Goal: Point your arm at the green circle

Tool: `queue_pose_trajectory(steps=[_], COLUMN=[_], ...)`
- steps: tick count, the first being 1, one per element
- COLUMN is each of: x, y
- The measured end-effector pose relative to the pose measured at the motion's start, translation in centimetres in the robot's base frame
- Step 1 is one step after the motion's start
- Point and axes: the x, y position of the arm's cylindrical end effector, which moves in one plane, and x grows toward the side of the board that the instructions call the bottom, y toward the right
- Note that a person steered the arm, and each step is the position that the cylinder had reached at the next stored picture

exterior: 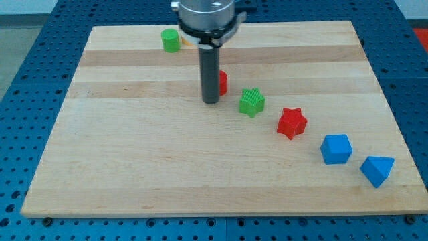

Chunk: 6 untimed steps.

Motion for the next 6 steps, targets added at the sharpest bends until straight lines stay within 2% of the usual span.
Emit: queue_pose_trajectory(steps=[1,2,3,6], x=[-0.8,-3.6,-8.2,-18.5], y=[-3.8,-7.5,-10.3,-10.8])
